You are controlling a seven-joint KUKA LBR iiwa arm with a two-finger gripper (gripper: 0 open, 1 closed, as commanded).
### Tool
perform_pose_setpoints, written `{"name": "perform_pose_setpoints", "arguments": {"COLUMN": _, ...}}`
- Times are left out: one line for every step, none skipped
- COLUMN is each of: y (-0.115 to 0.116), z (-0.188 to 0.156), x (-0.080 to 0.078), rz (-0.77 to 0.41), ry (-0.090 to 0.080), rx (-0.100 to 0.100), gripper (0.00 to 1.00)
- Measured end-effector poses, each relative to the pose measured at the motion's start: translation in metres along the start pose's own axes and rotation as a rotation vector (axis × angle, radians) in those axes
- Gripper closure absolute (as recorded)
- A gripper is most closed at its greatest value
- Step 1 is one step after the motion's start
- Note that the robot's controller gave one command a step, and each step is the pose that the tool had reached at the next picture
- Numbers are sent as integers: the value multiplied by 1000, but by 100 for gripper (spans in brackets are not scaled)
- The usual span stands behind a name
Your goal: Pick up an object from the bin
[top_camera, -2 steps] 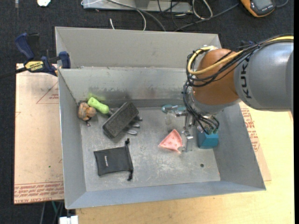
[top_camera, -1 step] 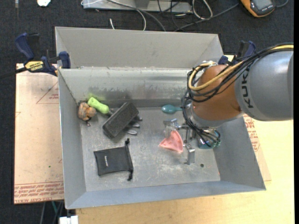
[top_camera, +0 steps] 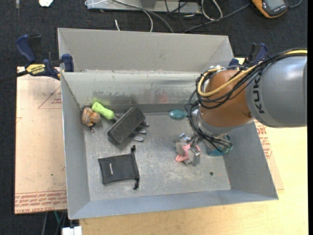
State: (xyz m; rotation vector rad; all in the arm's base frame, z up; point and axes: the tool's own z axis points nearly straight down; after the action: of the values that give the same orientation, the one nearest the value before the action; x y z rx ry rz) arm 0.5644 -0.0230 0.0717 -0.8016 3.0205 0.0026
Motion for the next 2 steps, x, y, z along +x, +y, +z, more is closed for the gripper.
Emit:
{"name": "perform_pose_setpoints", "arguments": {"y": 0, "z": 0, "x": 0, "rz": 0, "ry": 0, "rx": 0, "gripper": 100}}
{"name": "perform_pose_setpoints", "arguments": {"y": 1, "z": -54, "x": 1, "rz": 14, "ry": 6, "rx": -5, "gripper": 100}}
